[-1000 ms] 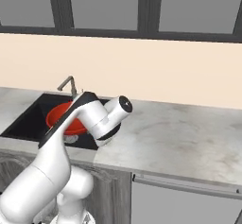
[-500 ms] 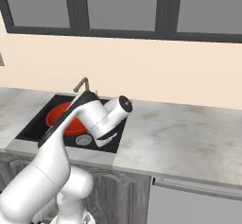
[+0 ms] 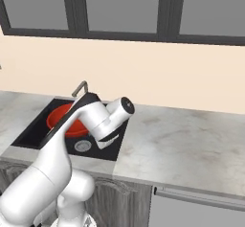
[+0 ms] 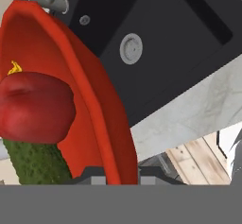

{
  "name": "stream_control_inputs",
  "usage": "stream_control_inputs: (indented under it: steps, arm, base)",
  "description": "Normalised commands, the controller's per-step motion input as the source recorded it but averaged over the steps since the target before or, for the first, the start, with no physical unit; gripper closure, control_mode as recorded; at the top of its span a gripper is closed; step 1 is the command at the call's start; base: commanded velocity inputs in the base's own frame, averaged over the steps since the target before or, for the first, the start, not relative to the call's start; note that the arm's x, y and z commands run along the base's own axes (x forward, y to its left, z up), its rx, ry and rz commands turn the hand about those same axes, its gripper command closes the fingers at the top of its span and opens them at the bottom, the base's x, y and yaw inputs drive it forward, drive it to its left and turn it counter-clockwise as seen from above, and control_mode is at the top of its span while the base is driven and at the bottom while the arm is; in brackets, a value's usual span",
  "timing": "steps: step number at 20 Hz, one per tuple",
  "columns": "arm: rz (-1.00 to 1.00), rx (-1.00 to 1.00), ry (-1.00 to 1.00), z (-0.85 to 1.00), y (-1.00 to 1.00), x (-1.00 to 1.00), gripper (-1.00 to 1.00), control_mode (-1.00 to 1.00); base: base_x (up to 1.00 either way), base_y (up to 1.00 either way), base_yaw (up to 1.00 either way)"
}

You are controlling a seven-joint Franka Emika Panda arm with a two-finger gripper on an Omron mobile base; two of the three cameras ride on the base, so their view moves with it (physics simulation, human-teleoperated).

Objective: Dump the cucumber and bell pepper from the bowl so the bowl can be washed. Place the bowl in the sink after clearing the leftovers.

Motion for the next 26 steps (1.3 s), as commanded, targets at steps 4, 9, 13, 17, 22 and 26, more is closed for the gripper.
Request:
stream_control_inputs:
  steps: [4,9,13,17,22,26]
  arm:
    - [0.00,0.00,0.00,0.00,0.00,0.00,1.00,1.00]
    - [0.00,-0.02,0.00,-0.15,0.00,0.05,1.00,-1.00]
    - [0.00,-0.04,0.04,-0.66,0.00,0.15,1.00,-1.00]
    - [0.00,0.00,0.06,-0.56,0.00,0.44,1.00,-1.00]
    - [0.00,-0.06,0.04,-0.22,-0.01,0.82,1.00,-1.00]
    - [0.00,-0.02,0.08,-0.02,0.00,0.91,1.00,-1.00]
  base:
    - [0.26,0.00,0.00]
    - [0.00,0.00,0.00]
    - [0.00,0.00,0.00]
    - [0.00,0.00,0.00]
    - [0.00,0.00,0.00]
    - [0.00,0.00,0.00]
